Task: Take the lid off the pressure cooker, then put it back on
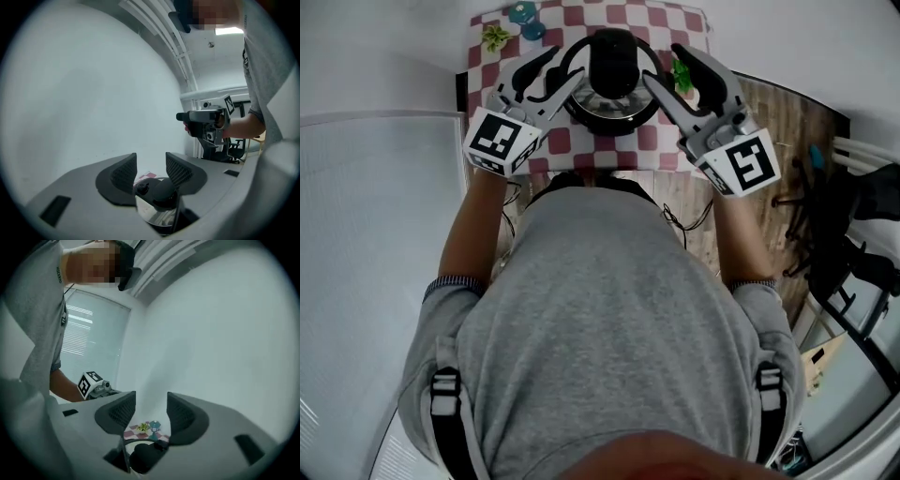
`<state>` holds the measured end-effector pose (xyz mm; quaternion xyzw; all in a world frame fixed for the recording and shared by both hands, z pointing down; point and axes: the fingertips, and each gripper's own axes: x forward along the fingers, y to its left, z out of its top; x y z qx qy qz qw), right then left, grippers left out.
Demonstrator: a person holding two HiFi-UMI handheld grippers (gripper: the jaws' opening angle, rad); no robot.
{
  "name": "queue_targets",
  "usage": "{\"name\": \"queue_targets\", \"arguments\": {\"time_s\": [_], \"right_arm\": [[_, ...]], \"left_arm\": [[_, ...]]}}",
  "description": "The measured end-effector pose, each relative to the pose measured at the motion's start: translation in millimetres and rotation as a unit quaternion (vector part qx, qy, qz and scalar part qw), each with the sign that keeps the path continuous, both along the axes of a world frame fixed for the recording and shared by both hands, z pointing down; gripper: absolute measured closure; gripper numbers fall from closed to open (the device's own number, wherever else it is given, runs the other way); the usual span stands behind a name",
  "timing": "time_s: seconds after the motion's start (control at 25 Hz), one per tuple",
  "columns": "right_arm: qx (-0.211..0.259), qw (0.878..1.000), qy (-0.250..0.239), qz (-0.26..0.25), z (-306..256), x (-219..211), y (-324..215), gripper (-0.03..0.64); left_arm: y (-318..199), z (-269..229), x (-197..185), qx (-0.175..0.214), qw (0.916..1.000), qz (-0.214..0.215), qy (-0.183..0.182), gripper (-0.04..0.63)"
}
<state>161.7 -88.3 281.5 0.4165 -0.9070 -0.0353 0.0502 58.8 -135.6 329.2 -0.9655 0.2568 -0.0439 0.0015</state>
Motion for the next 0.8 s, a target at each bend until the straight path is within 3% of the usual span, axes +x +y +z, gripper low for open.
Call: {"name": "queue_targets", "arguments": {"time_s": [0.24,0.4,0.52,0.8], "right_arm": [[-0.012,0.999,-0.033,0.039,24.6,-0.8,19.5,0.467],[-0.010,0.997,-0.034,0.062,35.7,2.7,24.6,0.516],[-0.005,0.997,-0.030,0.068,38.6,1.0,28.1,0.608],[-0.003,0.997,-0.016,0.072,39.4,2.9,27.8,0.611]], "left_arm": [[13.9,-6.2,-7.8,0.016,0.9991,-0.012,0.037,0.546],[19.9,-7.5,-10.7,0.021,0.9983,-0.019,0.051,0.574],[25.4,-8.3,-12.8,0.026,0.9979,-0.020,0.057,0.577],[29.9,-9.4,-13.7,0.030,0.9976,-0.022,0.058,0.577]]}}
